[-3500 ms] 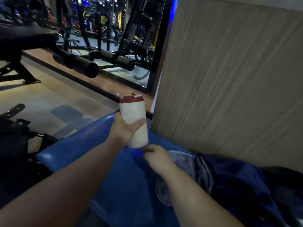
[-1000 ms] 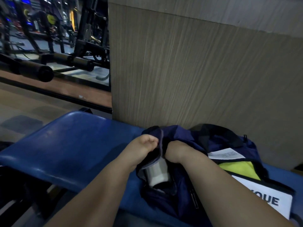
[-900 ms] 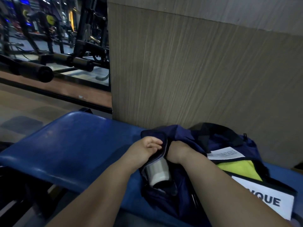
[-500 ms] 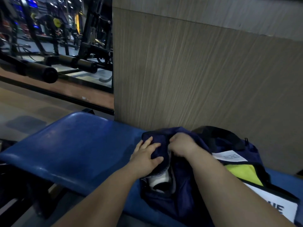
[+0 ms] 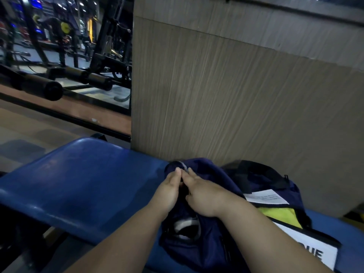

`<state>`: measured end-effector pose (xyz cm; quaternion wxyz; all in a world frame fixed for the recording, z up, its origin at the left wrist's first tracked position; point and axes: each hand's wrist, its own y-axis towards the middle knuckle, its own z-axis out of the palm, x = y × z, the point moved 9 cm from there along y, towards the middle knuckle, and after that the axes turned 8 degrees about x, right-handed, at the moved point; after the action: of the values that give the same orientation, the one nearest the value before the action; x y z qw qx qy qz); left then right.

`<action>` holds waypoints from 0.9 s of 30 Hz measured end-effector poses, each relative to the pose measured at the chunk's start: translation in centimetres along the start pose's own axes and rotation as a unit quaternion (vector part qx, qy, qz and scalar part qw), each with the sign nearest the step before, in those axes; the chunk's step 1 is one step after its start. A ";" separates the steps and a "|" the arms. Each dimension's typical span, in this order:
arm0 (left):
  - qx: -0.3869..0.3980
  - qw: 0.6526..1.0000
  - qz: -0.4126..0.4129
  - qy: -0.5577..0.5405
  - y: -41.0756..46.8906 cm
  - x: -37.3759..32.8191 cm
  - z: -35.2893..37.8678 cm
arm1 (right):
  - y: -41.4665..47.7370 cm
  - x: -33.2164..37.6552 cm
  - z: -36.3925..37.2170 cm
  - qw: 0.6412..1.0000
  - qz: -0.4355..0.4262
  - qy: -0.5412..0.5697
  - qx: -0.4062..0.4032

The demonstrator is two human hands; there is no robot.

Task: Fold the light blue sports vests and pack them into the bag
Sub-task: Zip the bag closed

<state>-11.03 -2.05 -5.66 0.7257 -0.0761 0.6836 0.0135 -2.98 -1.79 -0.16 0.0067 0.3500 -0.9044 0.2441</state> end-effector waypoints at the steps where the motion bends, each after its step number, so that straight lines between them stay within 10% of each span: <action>1: -0.001 1.000 0.002 0.015 0.2 0.2 -0.1 | -0.5 0.2 -0.3 1.000 0.002 0.008 -0.005; 7: 0.005 0.989 0.019 0.148 0.3 0.0 0.5 | -6.2 -0.4 -7.5 0.958 0.030 -0.125 -0.258; 10: -0.034 0.973 0.022 0.227 0.5 -0.1 -0.1 | -7.0 -6.6 -7.5 0.966 0.168 -0.096 -0.171; 14: -0.136 0.947 0.060 0.284 -0.5 -2.3 -0.8 | -5.5 -10.7 -2.8 0.987 0.122 0.089 -0.047; 20: -0.098 0.913 0.031 0.396 -0.5 -2.6 1.1 | -8.1 -13.0 -1.7 0.954 0.074 0.246 -0.156; 24: -0.096 0.994 0.033 0.046 -0.3 -2.0 -0.3 | -11.0 -16.4 -1.7 0.948 0.120 0.192 -0.224; 27: -0.098 0.975 -0.008 -0.202 -0.4 -0.6 -1.3 | -12.5 -17.8 -1.2 0.943 0.136 0.186 -0.242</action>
<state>-12.33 -2.60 -5.11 0.8377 -0.1478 0.5180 0.0892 18.23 2.02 3.05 0.2259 0.1601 -0.9578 0.0774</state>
